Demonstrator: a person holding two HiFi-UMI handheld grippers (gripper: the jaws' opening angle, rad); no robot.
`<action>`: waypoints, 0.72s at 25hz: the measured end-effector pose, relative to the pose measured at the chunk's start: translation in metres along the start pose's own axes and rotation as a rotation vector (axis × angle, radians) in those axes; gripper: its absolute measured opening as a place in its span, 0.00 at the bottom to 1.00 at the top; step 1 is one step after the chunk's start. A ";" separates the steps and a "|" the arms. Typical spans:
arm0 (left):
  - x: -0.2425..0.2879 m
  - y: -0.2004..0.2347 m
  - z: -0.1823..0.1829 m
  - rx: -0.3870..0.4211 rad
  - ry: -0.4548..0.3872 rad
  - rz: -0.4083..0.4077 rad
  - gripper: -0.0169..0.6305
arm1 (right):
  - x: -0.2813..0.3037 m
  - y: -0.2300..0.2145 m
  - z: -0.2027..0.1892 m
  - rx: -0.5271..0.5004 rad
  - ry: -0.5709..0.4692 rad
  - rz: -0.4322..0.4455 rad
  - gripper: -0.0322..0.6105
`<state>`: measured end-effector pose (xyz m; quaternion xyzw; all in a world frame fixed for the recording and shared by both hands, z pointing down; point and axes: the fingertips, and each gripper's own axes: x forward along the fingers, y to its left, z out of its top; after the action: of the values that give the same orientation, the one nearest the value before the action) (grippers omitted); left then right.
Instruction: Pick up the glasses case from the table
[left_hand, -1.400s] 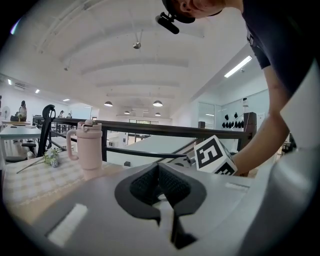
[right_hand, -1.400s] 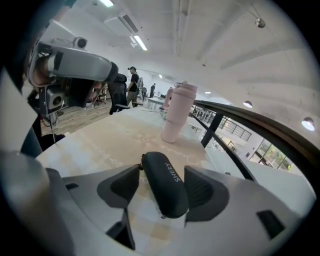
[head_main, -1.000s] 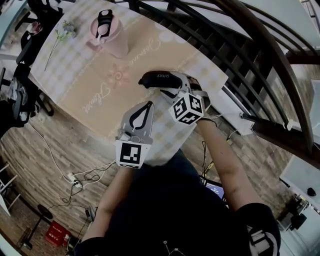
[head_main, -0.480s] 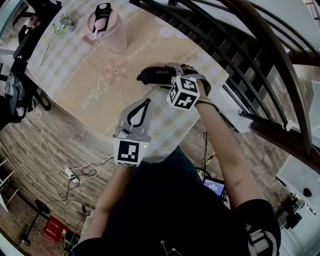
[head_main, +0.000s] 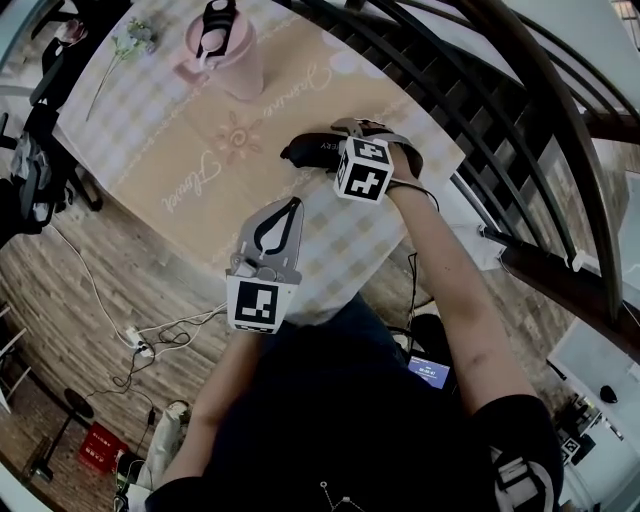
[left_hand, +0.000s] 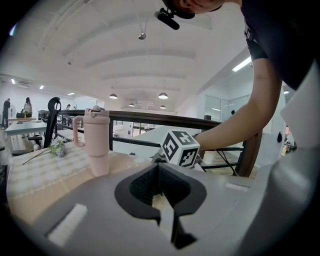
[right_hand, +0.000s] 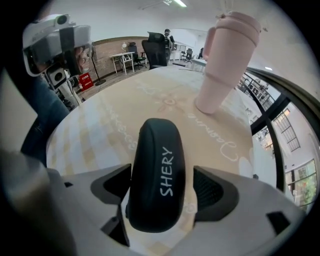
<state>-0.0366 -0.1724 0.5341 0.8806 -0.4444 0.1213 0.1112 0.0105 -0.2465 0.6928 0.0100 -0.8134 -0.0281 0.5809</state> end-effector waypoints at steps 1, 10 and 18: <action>-0.001 0.001 -0.001 -0.010 0.005 0.006 0.05 | 0.001 0.000 0.000 0.000 0.006 0.014 0.60; -0.007 0.004 -0.006 -0.009 0.006 0.021 0.05 | 0.011 0.002 0.000 -0.006 0.045 0.128 0.60; -0.015 0.005 -0.008 -0.044 0.021 0.043 0.05 | 0.018 0.004 -0.002 0.007 0.086 0.192 0.60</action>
<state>-0.0503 -0.1618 0.5379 0.8667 -0.4649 0.1230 0.1324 0.0070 -0.2435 0.7104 -0.0648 -0.7849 0.0312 0.6154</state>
